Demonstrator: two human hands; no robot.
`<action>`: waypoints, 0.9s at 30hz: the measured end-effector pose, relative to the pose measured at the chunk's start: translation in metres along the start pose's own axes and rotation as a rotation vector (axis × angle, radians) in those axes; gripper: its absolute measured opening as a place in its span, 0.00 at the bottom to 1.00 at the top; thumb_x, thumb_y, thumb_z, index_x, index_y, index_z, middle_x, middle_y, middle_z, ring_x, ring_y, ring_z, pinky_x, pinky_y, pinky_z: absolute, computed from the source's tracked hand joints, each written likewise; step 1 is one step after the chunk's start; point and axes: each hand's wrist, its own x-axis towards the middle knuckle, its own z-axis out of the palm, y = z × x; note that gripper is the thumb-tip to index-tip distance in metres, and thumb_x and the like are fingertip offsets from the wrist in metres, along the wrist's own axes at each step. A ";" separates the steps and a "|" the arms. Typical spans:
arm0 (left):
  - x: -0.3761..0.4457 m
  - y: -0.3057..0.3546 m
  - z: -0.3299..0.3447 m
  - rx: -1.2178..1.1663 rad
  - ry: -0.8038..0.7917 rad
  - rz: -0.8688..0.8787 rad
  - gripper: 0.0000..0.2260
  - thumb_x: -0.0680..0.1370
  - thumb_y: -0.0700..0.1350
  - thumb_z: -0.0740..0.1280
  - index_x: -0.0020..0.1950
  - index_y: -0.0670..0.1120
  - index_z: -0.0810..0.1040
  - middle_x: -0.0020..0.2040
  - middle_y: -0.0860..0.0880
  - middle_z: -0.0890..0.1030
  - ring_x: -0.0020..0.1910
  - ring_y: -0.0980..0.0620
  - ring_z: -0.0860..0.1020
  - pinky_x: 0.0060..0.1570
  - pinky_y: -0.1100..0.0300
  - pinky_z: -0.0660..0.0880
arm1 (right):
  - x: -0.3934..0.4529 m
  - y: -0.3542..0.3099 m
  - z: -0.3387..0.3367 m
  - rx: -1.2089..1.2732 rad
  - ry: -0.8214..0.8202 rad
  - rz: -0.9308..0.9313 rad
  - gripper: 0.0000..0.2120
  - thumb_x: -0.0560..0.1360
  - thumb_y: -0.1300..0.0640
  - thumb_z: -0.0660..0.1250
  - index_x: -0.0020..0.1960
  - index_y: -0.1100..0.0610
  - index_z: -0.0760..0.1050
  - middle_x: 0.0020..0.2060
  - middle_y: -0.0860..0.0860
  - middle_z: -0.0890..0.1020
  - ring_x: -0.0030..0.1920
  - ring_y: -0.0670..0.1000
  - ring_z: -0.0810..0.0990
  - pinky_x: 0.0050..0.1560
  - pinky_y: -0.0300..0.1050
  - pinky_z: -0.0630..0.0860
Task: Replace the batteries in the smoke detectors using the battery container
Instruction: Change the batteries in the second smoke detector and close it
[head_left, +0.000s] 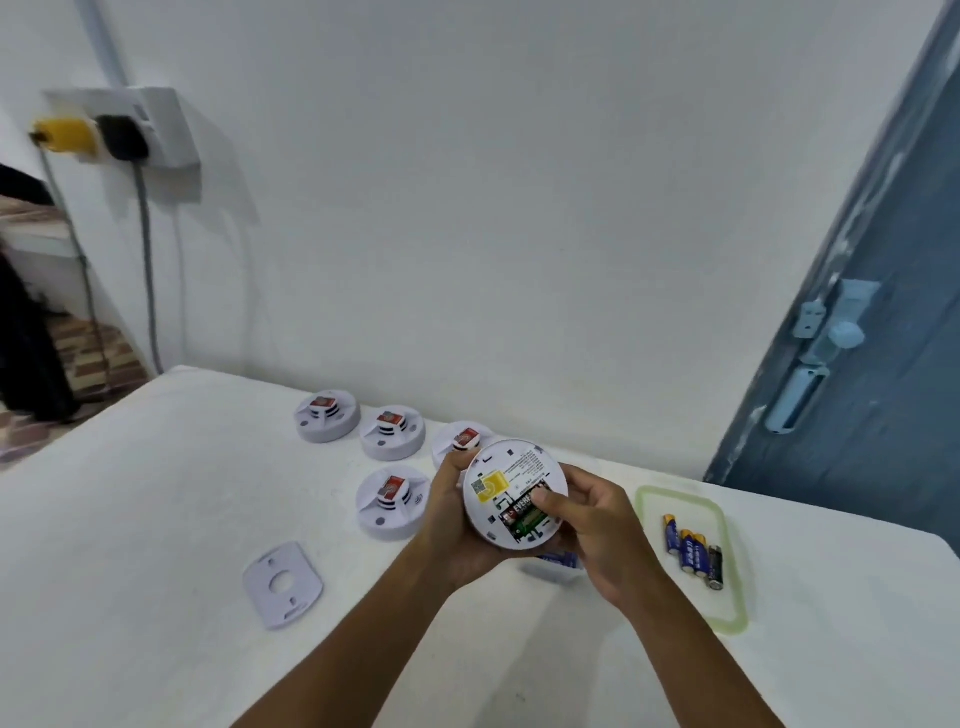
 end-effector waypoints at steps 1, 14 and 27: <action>-0.004 0.002 -0.002 -0.007 0.016 0.015 0.22 0.75 0.56 0.56 0.51 0.43 0.84 0.52 0.38 0.81 0.50 0.39 0.78 0.53 0.43 0.73 | 0.001 0.000 0.004 -0.025 -0.019 -0.002 0.13 0.74 0.65 0.68 0.58 0.58 0.79 0.48 0.56 0.86 0.48 0.58 0.85 0.48 0.59 0.81; -0.061 0.095 -0.115 -0.098 -0.032 0.181 0.23 0.73 0.56 0.60 0.56 0.41 0.82 0.61 0.35 0.78 0.60 0.33 0.74 0.59 0.36 0.70 | 0.010 0.011 0.129 -0.434 0.183 -0.292 0.09 0.73 0.66 0.68 0.51 0.56 0.79 0.47 0.45 0.82 0.44 0.48 0.81 0.48 0.49 0.79; -0.097 0.146 -0.270 -0.108 -0.037 0.081 0.37 0.53 0.55 0.82 0.59 0.42 0.81 0.60 0.37 0.78 0.59 0.35 0.76 0.51 0.39 0.77 | 0.011 0.093 0.260 -1.288 -0.135 0.130 0.33 0.61 0.42 0.78 0.59 0.52 0.68 0.54 0.51 0.71 0.53 0.53 0.74 0.48 0.48 0.74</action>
